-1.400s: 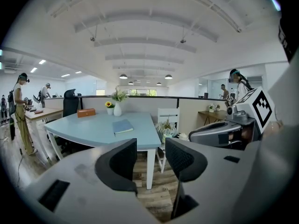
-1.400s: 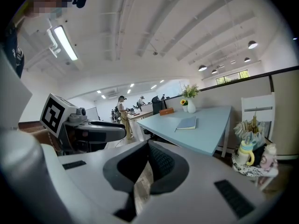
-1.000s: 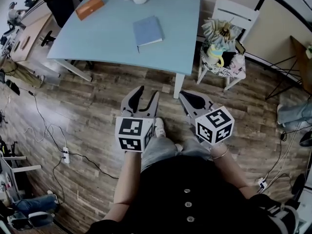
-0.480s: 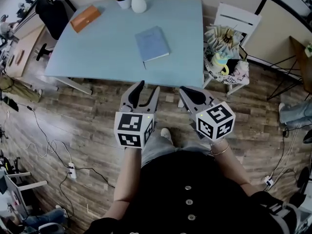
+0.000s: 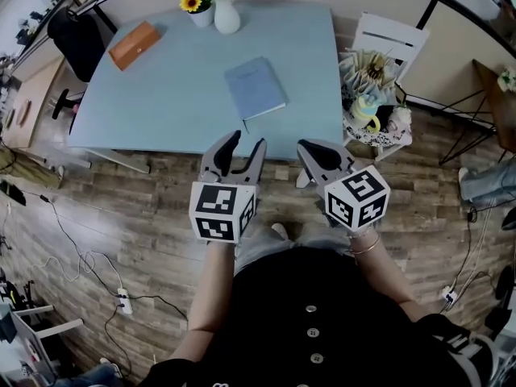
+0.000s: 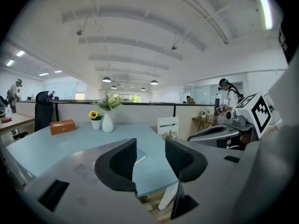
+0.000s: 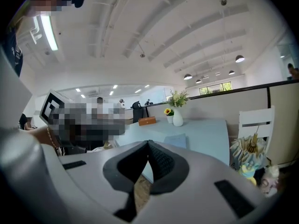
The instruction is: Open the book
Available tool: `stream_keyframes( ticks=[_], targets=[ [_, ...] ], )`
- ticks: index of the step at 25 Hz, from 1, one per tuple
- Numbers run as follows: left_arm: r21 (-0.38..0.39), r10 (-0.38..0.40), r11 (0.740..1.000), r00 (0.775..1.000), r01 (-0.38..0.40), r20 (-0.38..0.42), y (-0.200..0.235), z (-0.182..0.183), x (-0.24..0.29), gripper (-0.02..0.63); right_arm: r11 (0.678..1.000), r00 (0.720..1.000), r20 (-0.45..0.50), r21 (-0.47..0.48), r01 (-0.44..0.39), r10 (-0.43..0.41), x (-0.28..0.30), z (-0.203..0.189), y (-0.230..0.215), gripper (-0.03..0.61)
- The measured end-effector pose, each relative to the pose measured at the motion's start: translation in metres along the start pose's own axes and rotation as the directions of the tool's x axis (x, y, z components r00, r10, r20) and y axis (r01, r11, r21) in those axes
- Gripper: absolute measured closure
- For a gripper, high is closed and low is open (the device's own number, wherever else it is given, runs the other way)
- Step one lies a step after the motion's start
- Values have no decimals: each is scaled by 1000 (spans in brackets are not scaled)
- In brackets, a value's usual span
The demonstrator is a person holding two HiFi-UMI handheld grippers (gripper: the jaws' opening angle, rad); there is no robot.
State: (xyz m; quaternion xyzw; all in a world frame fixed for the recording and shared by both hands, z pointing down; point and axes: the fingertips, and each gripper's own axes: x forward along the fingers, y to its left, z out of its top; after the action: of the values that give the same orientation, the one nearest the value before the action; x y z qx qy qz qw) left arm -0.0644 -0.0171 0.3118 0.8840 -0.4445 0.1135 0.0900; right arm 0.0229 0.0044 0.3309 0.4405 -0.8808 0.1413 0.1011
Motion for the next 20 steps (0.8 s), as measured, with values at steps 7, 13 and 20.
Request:
stream_keyframes(
  ticks=[7, 13, 20],
  targets=[
    [-9, -32, 999, 999, 32, -19, 2, -8, 6, 439, 1000, 1000, -22, 2, 15, -15, 9, -1, -2, 575],
    [-46, -20, 999, 999, 18, -40, 12, -19, 8, 439, 999, 998, -50, 29, 25, -23, 12, -11, -7, 575],
    [-83, -13, 996, 997, 7, -73, 23, -33, 17, 439, 998, 996, -80, 61, 33, -28, 21, -22, -15, 576]
  ],
)
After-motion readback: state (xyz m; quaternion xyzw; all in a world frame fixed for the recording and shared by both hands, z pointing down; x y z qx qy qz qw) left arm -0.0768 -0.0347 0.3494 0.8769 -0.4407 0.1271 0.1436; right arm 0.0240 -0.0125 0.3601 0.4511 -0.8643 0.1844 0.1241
